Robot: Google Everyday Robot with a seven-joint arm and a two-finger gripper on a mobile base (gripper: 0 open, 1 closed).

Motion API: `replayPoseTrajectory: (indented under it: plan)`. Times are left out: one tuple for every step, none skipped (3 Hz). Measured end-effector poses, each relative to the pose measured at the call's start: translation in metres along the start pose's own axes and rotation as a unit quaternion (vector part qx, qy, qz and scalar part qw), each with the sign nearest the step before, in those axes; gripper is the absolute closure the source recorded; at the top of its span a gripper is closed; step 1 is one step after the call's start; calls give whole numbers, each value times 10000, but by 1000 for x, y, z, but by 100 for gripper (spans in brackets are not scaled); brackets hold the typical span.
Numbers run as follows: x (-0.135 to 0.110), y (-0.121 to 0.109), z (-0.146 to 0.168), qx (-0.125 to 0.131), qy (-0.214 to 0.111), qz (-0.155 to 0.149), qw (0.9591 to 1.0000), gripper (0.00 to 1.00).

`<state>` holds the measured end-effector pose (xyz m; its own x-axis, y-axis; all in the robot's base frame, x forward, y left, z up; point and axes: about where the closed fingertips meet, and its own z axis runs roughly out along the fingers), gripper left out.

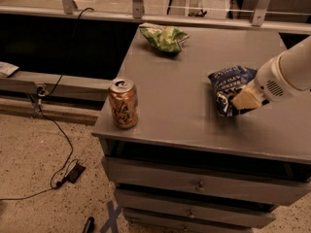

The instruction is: Move blue chip bag near green jalapeno chip bag

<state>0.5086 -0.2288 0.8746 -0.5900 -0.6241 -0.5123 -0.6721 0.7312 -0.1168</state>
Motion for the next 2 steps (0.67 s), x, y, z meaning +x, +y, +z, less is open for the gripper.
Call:
replayPoseTrajectory:
  plan:
    - [-25, -31, -30, 253, -347, -57, 9991, 100]
    - [-50, -63, -71, 642, -688, -177, 9954, 100]
